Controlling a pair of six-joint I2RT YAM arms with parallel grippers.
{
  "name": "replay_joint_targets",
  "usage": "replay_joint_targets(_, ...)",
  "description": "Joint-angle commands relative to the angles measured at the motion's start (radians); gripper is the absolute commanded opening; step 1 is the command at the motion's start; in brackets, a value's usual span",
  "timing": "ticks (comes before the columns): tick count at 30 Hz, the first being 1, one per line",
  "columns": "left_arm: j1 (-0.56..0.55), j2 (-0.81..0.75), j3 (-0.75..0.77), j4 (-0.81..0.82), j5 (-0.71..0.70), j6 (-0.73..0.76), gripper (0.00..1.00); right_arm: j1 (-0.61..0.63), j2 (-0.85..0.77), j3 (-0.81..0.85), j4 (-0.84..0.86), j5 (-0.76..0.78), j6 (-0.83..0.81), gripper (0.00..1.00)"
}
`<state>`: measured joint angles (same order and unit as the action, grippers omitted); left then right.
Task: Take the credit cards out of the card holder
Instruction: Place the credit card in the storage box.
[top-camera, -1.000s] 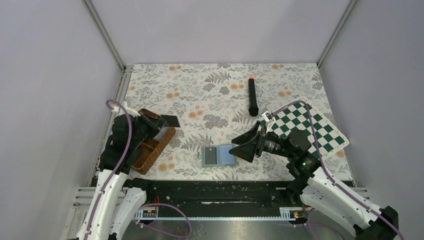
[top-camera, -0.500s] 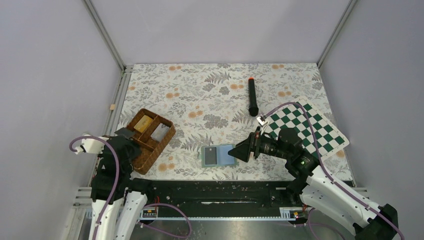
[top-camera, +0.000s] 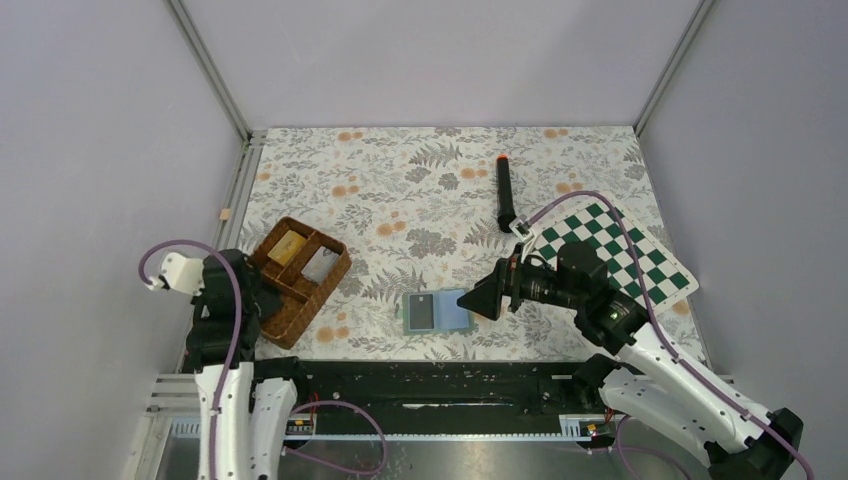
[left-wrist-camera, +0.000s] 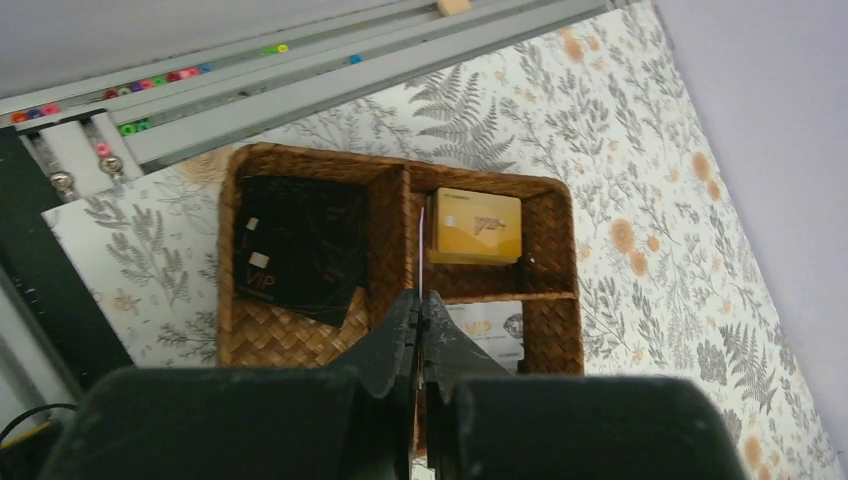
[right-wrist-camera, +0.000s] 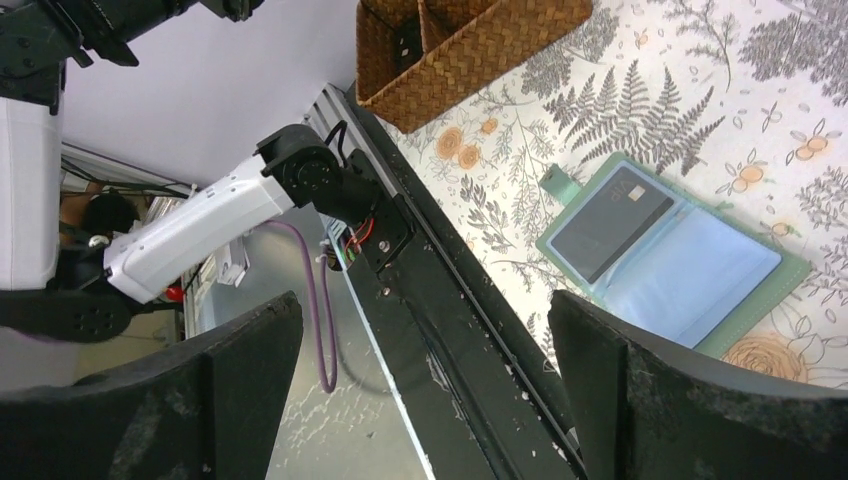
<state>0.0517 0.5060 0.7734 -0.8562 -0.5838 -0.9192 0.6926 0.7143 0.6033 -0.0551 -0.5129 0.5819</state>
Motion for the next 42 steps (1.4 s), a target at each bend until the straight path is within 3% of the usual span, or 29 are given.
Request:
replay_joint_targets(1, 0.202, 0.002, 0.026, 0.03, 0.233, 0.146, 0.0, -0.004, 0.013, 0.079, -0.089, -0.012, -0.088, 1.0)
replay_joint_targets(11, 0.409, 0.083, -0.078, 0.133, 0.375, 0.172, 0.0, 0.007, 0.034, 0.089, -0.089, -0.066, -0.047, 0.99)
replay_joint_targets(15, 0.562, 0.077, -0.176, 0.255, 0.547, 0.225, 0.0, 0.006, 0.024, 0.084, -0.089, -0.056, -0.046, 0.99)
replay_joint_targets(20, 0.568, 0.088, -0.19, 0.325, 0.539, 0.269, 0.0, 0.007, 0.023, 0.096, -0.089, -0.064, -0.036, 0.99)
replay_joint_targets(25, 0.591, 0.123, -0.211, 0.386, 0.645, 0.241, 0.0, 0.007, 0.032, 0.094, -0.089, -0.089, -0.016, 0.99)
replay_joint_targets(34, 0.613, 0.157, -0.268, 0.448, 0.699, 0.212, 0.0, 0.006, 0.074, 0.099, -0.09, -0.166, 0.034, 1.0)
replay_joint_targets(42, 0.617, 0.117, -0.3, 0.473, 0.627, 0.235, 0.0, 0.006, 0.084, 0.109, -0.104, -0.18, 0.058, 0.99)
